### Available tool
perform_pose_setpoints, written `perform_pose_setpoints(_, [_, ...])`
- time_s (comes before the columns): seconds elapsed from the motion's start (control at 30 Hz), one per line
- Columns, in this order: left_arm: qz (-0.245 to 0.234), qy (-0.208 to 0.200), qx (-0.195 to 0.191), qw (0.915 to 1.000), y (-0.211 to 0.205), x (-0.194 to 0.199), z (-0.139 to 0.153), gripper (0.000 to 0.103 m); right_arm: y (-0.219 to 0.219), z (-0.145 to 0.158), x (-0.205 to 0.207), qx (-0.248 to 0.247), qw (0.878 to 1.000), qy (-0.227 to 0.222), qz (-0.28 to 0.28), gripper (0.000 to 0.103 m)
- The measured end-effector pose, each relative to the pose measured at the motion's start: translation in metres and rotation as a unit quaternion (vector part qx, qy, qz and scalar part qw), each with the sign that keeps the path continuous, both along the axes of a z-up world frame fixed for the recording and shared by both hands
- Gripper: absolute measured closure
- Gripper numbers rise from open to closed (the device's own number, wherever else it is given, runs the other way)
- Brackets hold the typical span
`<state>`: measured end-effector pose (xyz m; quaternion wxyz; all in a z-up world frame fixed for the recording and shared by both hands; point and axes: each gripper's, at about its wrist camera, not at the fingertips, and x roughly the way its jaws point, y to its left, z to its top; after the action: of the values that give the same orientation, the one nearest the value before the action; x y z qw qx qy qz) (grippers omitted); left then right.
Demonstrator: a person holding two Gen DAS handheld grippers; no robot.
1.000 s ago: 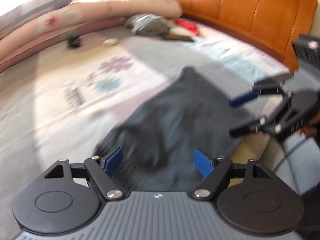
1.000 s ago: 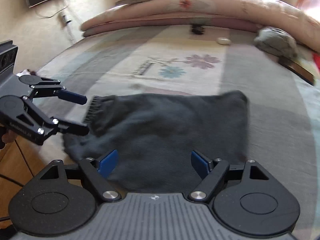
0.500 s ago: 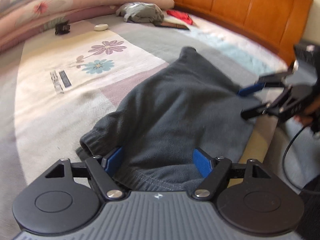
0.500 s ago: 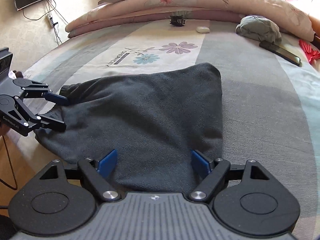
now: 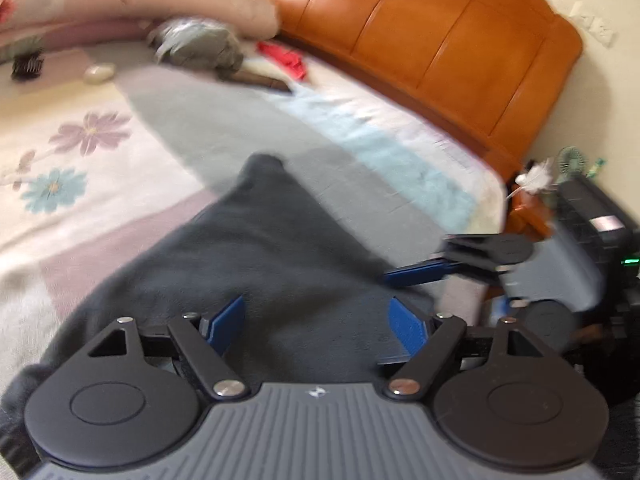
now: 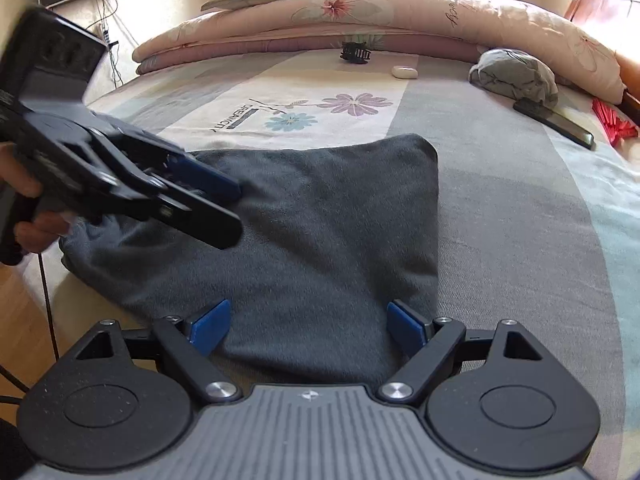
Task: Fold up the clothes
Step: 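Open the right gripper and withdraw it from the folded sweatpants, then grasp the folded sweatpants edge with the left gripper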
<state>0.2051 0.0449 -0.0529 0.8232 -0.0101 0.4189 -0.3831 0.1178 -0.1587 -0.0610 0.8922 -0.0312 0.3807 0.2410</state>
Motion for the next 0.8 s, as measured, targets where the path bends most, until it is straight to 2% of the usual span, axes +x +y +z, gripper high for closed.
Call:
perform_pose_setpoints(0.07, [0.022, 0.022, -0.011, 0.9995, 0.005, 0.007, -0.005, 0.03, -0.003, 0.001, -0.004, 0.0, 1.0, 0.001, -0.002, 0.014])
perform_pose_setpoints(0.13, [0.037, 0.037, -0.017, 0.9985, 0.007, 0.009, 0.003, 0.03, -0.003, 0.003, -0.009, -0.006, 1.0, -0.003, -0.003, 0.014])
perform_pose_setpoints(0.17, [0.036, 0.025, -0.013, 0.999, 0.004, 0.007, 0.009, 0.029, -0.003, 0.005, -0.011, -0.008, 1.0, -0.007, -0.003, 0.014])
perform_pose_setpoints(0.2, [0.033, 0.012, -0.008, 0.9994, 0.001, 0.004, 0.015, 0.024, -0.002, 0.007, -0.012, -0.011, 1.0, -0.011, -0.003, 0.014])
perform_pose_setpoints(0.27, [0.024, -0.009, 0.006, 0.9996, -0.006, 0.004, 0.02, 0.02, -0.002, 0.008, -0.014, -0.019, 1.0, -0.019, -0.005, 0.01])
perform_pose_setpoints(0.4, [0.047, 0.015, 0.079, 0.9957, -0.018, 0.02, 0.002, 0.021, -0.007, 0.0, -0.016, -0.021, 1.0, 0.001, -0.013, 0.006])
perform_pose_setpoints(0.47, [0.043, 0.014, 0.083, 0.9955, -0.019, 0.021, 0.009, 0.021, -0.012, 0.001, -0.023, -0.012, 1.0, 0.001, -0.016, 0.006])
perform_pose_setpoints(0.67, [-0.003, -0.016, 0.035, 0.9992, -0.047, 0.035, 0.052, 0.02, -0.016, 0.011, -0.025, 0.036, 0.999, -0.012, -0.011, 0.006])
perform_pose_setpoints(0.8, [-0.024, -0.008, 0.024, 0.9994, -0.087, 0.063, 0.04, 0.02, -0.009, -0.001, -0.029, 0.026, 1.0, 0.001, -0.001, 0.006])
